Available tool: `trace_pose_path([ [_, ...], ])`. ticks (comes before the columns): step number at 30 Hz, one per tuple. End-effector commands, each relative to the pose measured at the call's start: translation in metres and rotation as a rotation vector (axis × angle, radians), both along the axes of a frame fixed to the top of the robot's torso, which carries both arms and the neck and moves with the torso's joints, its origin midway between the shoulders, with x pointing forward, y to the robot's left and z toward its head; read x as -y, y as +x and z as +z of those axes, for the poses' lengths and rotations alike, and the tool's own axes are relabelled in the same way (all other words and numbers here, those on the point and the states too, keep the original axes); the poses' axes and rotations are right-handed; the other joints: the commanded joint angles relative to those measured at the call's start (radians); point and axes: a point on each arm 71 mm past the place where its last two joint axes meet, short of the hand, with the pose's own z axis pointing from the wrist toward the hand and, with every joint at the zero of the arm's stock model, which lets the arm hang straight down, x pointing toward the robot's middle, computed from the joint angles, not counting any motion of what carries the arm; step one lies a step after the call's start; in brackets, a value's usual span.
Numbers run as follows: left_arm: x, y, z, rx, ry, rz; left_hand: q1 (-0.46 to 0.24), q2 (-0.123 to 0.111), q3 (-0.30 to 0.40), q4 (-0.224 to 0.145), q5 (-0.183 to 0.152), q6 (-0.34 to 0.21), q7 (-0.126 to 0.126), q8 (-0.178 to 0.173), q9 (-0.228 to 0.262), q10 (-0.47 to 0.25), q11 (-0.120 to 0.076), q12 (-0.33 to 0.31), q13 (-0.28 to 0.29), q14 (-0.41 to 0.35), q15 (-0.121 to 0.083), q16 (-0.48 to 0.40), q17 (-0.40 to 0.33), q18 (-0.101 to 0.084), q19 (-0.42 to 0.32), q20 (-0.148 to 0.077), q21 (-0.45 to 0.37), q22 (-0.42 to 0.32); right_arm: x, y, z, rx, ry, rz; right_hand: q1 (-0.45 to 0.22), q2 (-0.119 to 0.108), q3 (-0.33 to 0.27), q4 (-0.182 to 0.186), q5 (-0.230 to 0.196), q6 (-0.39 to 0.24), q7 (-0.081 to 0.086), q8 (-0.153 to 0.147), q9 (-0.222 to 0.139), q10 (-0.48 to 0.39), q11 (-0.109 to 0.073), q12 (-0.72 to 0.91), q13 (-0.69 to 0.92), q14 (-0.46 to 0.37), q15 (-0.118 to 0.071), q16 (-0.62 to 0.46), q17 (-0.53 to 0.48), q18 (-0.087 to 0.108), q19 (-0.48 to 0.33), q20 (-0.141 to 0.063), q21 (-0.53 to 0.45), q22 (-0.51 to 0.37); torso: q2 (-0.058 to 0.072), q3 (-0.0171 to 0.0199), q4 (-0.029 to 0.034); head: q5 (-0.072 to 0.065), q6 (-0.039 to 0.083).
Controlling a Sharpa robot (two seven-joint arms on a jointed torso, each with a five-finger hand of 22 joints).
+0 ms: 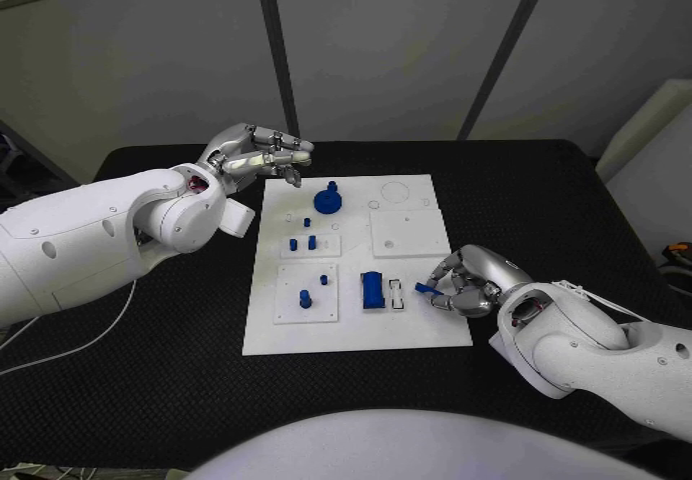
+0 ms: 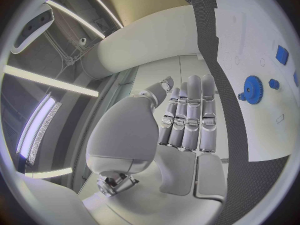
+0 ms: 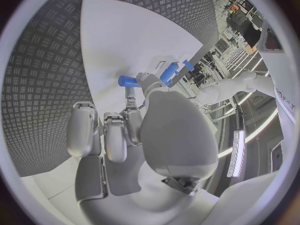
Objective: Assemble the parts on the task board
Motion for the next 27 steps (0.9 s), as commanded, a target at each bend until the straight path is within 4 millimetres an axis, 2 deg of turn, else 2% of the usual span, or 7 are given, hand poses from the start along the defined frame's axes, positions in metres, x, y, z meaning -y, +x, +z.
trace_pose_path([
  [1, 0.002, 0.0, 0.002, 0.016, -0.013, -0.013, 0.0, 0.005, 0.0, -0.003, 0.001, 0.004, 0.0, 0.005, 0.001, 0.0, -0.009, 0.003, -0.002, -0.008, -0.002, 0.005, -0.002, -0.01, 0.004, 0.002, 0.0, 0.001, -0.008, 0.0, 0.004, 0.032, 0.054, 0.017, -0.016, -0.003, 0.006, 0.002, -0.008, 0.021, -0.018, 0.013, 0.041, 0.007, -0.001, 0.005, 0.065, 0.102, -0.007, 0.003, 0.263, -0.015, 0.008, -0.001, 0.005, 0.053, 0.002, 0.0005, -0.0005, 0.0, -0.003],
  [6, 0.003, -0.001, 0.002, 0.016, -0.014, -0.016, 0.0, 0.005, 0.0, -0.003, 0.001, 0.004, 0.0, 0.005, 0.001, 0.0, -0.009, 0.003, -0.002, -0.008, -0.002, 0.005, -0.002, -0.01, 0.004, 0.002, 0.0, 0.001, -0.018, 0.0, 0.003, 0.027, 0.058, 0.04, -0.036, -0.009, 0.008, 0.011, 0.006, 0.023, -0.019, 0.013, 0.044, 0.008, -0.002, 0.006, 0.067, 0.102, -0.008, 0.003, 0.263, -0.014, 0.007, -0.002, 0.003, 0.052, 0.001, -0.0003, 0.0011, -0.001, -0.004],
  [12, 0.003, -0.001, 0.003, 0.016, -0.015, -0.018, 0.0, 0.005, 0.0, -0.003, 0.001, 0.004, 0.0, 0.005, 0.001, 0.0, -0.009, 0.003, -0.002, -0.008, -0.002, 0.005, -0.002, -0.01, 0.004, 0.002, 0.0, 0.001, -0.023, 0.002, 0.003, 0.047, 0.045, 0.05, -0.053, -0.013, 0.007, 0.017, 0.023, 0.027, -0.02, 0.016, 0.047, 0.011, -0.003, 0.01, 0.071, 0.102, -0.008, 0.003, 0.263, -0.015, 0.009, -0.003, 0.006, 0.056, 0.002, 0.0005, 0.0024, 0.003, -0.008],
  [18, 0.003, -0.001, 0.003, 0.016, -0.015, -0.017, 0.0, 0.005, 0.0, -0.003, 0.001, 0.004, 0.0, 0.005, 0.001, 0.0, -0.009, 0.003, -0.002, -0.008, -0.002, 0.005, -0.002, -0.01, 0.004, 0.002, 0.0, 0.001, -0.027, 0.004, -0.001, 0.023, 0.018, 0.059, -0.104, -0.01, -0.003, 0.048, 0.029, 0.034, -0.023, 0.019, 0.053, 0.015, -0.005, 0.013, 0.074, 0.102, -0.01, 0.003, 0.263, -0.016, 0.01, -0.004, 0.008, 0.059, 0.001, -0.0007, 0.001, 0.004, -0.009],
  [21, 0.003, -0.001, 0.003, 0.016, -0.015, -0.017, 0.001, 0.004, 0.001, -0.004, 0.0, 0.005, 0.0, 0.006, 0.001, 0.0, -0.009, 0.004, -0.002, -0.008, -0.002, 0.005, -0.002, -0.01, 0.004, 0.002, 0.001, 0.002, -0.029, 0.005, -0.004, 0.004, -0.01, 0.073, -0.118, -0.01, -0.006, 0.056, 0.032, 0.037, -0.024, 0.02, 0.055, 0.016, -0.006, 0.012, 0.075, 0.102, -0.011, 0.003, 0.263, -0.015, 0.009, -0.004, 0.007, 0.058, 0.002, -0.0004, 0.0023, 0.003, -0.009],
  [23, 0.002, -0.002, 0.003, 0.016, -0.014, -0.015, 0.001, 0.004, 0.001, -0.004, 0.0, 0.005, 0.0, 0.006, 0.001, 0.0, -0.009, 0.004, -0.002, -0.008, -0.002, 0.005, -0.002, -0.01, 0.004, 0.002, 0.001, 0.002, -0.031, 0.006, -0.006, -0.008, -0.026, 0.083, -0.13, -0.01, -0.01, 0.063, 0.032, 0.04, -0.025, 0.022, 0.057, 0.016, -0.007, 0.012, 0.075, 0.102, -0.011, 0.003, 0.263, -0.015, 0.009, -0.005, 0.007, 0.058, 0.001, 0.0005, -0.0006, 0.005, -0.01],
  [27, 0.001, -0.002, 0.003, 0.016, -0.013, -0.013, 0.001, 0.004, 0.001, -0.004, 0.0, 0.005, 0.0, 0.006, 0.001, 0.0, -0.009, 0.004, -0.002, -0.008, -0.002, 0.005, -0.002, -0.01, 0.004, 0.002, 0.001, 0.002, -0.033, 0.006, -0.007, -0.016, -0.035, 0.089, -0.149, -0.008, -0.016, 0.076, 0.032, 0.042, -0.026, 0.023, 0.059, 0.015, -0.007, 0.007, 0.072, 0.102, -0.012, 0.003, 0.263, -0.015, 0.008, -0.006, 0.005, 0.056, 0.002, 0.0009, -0.0002, 0.006, -0.012],
])
